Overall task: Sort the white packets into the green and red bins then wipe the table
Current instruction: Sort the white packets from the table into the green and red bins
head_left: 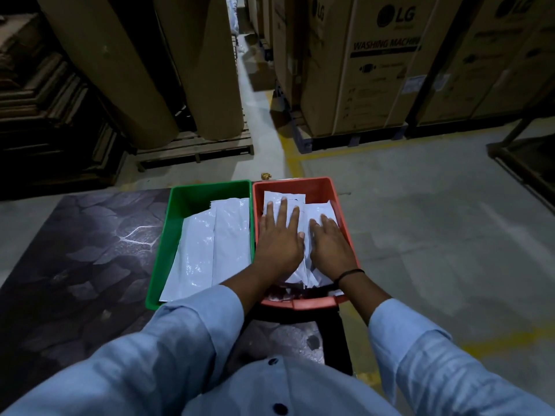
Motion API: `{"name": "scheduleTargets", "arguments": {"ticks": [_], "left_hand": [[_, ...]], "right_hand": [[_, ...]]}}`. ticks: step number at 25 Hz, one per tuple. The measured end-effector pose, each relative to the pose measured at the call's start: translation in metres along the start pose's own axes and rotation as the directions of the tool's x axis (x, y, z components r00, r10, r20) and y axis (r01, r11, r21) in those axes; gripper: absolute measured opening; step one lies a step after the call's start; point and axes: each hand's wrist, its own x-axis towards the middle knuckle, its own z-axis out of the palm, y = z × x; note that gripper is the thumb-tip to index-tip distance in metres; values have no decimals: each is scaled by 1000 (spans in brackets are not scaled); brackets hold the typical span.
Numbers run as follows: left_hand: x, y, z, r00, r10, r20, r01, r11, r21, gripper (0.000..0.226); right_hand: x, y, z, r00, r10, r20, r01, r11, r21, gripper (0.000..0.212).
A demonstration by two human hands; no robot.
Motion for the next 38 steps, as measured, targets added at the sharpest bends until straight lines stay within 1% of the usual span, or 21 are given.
{"name": "scheduleTargets", "arguments": {"ticks": [2, 4, 9, 13, 19, 23, 27, 29, 31, 35, 38], "left_hand": [[7, -6, 12, 998, 48, 50, -48, 999, -12, 64], [7, -8, 24, 999, 40, 37, -40, 999, -11, 65], [3, 4, 45, 998, -64, -1, 64, 998, 14, 67], [7, -1, 54, 993, -114, 17, 114, 993, -9, 69], [15, -9, 62, 992, -106, 74, 106, 994, 8, 71], [16, -10, 56, 993, -63, 98, 63, 998, 7, 73], [20, -5, 30, 996, -53, 67, 56, 998, -41, 60], [24, -5, 18, 999, -40, 24, 41, 998, -46, 58], [28, -8, 13, 1000, -1, 12, 1, 1000, -19, 59], [30, -15, 21, 991, 1, 133, -2, 1000, 7, 62], [29, -17, 30, 985, -10, 170, 7, 1000, 15, 64]], "right_hand": [[0, -1, 1, 1000, -5, 7, 5, 1000, -1, 60], [-1, -1, 1, 1000, -11, 12, 11, 1000, -1, 59], [2, -1, 5, 999, -21, 38, 23, 999, -39, 58], [6, 0, 9, 998, -24, 59, 28, 997, -74, 60], [4, 3, 13, 995, -22, 94, 30, 995, -91, 64], [3, 2, 12, 993, -30, 118, 43, 994, -103, 63], [0, 1, 6, 993, -58, 104, 71, 990, -123, 64], [-2, 0, 3, 995, -63, 77, 72, 991, -116, 65], [-5, -1, 1, 995, -74, 62, 81, 989, -120, 66], [-13, -2, 6, 994, -82, 74, 92, 986, -138, 70], [-17, -1, 10, 994, -79, 72, 89, 985, -148, 69]]}}
